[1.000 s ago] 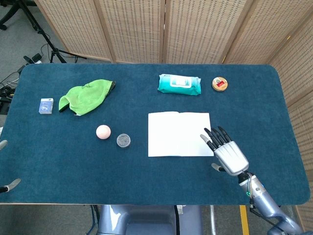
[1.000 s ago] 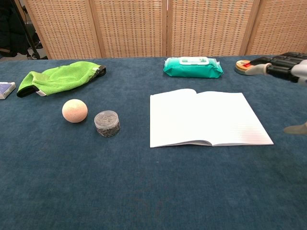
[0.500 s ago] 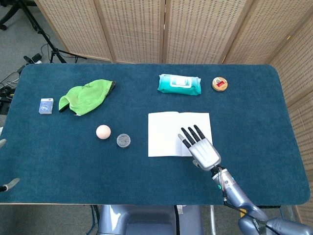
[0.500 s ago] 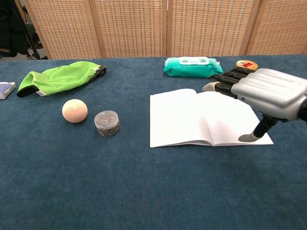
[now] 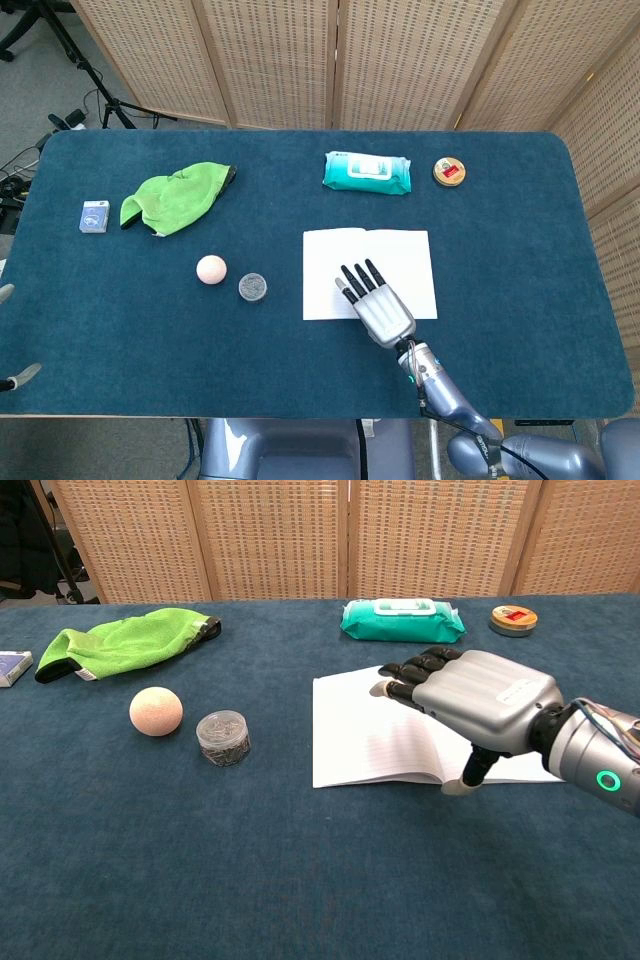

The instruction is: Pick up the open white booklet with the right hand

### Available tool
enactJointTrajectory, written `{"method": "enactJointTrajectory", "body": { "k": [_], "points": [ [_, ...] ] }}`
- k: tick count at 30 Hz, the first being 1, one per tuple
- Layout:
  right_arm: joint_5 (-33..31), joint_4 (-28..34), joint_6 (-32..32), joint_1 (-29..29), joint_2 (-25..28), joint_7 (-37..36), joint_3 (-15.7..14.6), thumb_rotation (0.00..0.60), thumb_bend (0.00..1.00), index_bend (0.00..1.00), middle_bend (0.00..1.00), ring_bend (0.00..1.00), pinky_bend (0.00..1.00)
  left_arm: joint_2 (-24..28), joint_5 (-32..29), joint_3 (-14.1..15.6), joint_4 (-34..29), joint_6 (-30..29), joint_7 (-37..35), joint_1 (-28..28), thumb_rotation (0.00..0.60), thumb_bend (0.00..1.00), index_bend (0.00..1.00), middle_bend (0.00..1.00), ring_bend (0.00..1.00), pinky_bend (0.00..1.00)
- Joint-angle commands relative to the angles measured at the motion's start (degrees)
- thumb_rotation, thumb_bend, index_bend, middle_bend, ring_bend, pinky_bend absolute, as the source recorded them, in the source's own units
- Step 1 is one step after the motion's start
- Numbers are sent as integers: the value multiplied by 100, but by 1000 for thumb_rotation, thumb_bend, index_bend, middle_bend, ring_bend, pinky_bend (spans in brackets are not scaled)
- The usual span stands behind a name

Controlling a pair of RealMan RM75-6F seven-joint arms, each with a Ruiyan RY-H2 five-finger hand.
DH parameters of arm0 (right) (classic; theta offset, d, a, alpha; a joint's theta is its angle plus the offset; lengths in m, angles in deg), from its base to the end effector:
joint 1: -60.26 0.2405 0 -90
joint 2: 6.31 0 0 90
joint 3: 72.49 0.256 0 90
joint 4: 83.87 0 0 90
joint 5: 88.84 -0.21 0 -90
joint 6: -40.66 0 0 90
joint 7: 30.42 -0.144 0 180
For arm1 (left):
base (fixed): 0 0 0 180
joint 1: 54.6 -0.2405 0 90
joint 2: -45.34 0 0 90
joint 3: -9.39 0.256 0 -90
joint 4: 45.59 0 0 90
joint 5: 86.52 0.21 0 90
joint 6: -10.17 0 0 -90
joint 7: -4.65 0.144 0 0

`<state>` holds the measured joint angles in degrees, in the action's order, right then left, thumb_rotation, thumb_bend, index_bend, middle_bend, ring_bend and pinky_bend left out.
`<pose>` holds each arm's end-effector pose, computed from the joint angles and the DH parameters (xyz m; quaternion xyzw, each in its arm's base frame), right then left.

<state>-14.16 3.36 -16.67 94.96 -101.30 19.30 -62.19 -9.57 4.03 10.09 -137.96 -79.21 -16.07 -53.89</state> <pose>-0.1341 -0.2949 -0.0451 0.8163 -0.1766 0.3027 0.4592 -0.3219 0.1454 0.2075 -0.5579 -0.4482 -0.4416 0.5411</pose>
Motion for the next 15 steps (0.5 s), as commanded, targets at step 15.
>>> {"method": "enactJointTrajectory", "body": {
  "k": [15],
  "points": [
    [-815, -617, 14, 462, -682, 335, 81, 600, 124, 0, 0, 0, 0, 71, -172, -56, 45, 153, -211, 52, 600, 0, 0, 0, 0, 0]
  ]
}}
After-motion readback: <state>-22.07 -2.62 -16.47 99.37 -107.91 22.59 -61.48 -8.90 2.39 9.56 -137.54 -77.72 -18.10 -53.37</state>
